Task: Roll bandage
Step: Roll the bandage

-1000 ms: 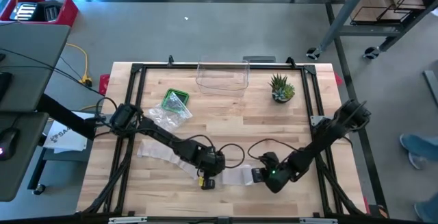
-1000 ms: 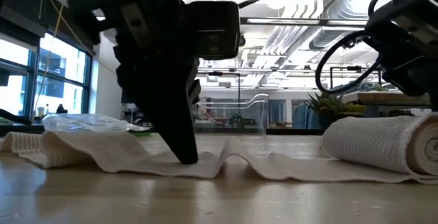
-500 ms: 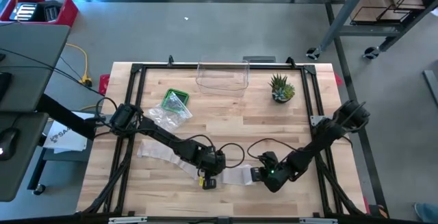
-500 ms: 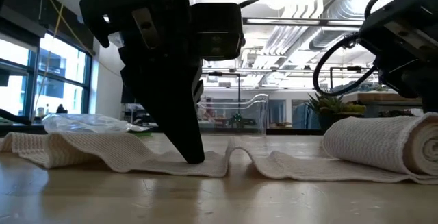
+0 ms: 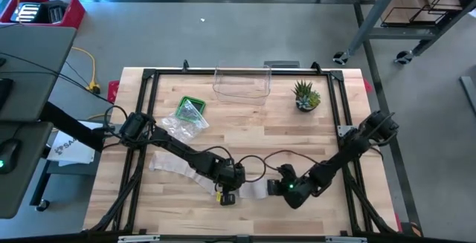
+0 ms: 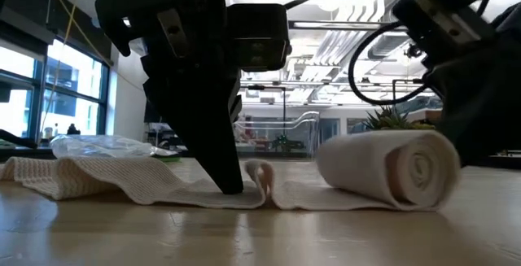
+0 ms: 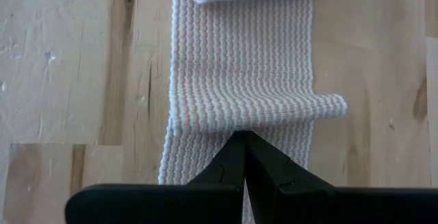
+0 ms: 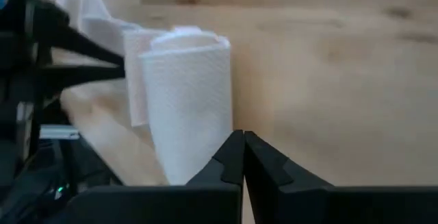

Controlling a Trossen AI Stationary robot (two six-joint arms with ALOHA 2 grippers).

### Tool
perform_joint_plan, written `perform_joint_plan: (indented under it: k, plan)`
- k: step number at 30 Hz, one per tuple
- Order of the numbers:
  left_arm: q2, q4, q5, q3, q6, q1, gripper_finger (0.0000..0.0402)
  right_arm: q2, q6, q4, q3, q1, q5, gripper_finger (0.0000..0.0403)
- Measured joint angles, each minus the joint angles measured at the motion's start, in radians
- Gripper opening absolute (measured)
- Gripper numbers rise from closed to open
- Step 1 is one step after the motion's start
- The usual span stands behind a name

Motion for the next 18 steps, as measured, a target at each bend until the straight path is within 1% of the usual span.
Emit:
perform_joint_plan:
  k: [3, 7, 11, 16, 18]
  plan:
    - [0.000, -0.013, 0.000, 0.001, -0.001, -0.001, 0.0000, -0.001, -0.017, 0.047, 0.002, -0.001, 0.007, 0.0000]
    - [-0.002, -0.017, 0.018, 0.001, -0.001, 0.000, 0.0000, -0.001, -0.032, 0.068, 0.003, -0.010, 0.009, 0.0000]
    - [-0.004, -0.025, 0.019, 0.000, -0.001, -0.004, 0.0000, 0.003, -0.095, 0.035, 0.048, -0.042, 0.000, 0.0000]
    - [-0.005, -0.028, 0.019, 0.000, -0.010, -0.007, 0.0000, 0.053, -0.216, -0.014, 0.141, -0.104, -0.097, 0.0000]
    - [-0.007, -0.030, 0.020, 0.000, -0.011, -0.008, 0.0000, 0.075, -0.246, -0.069, 0.183, -0.121, -0.107, 0.0000]
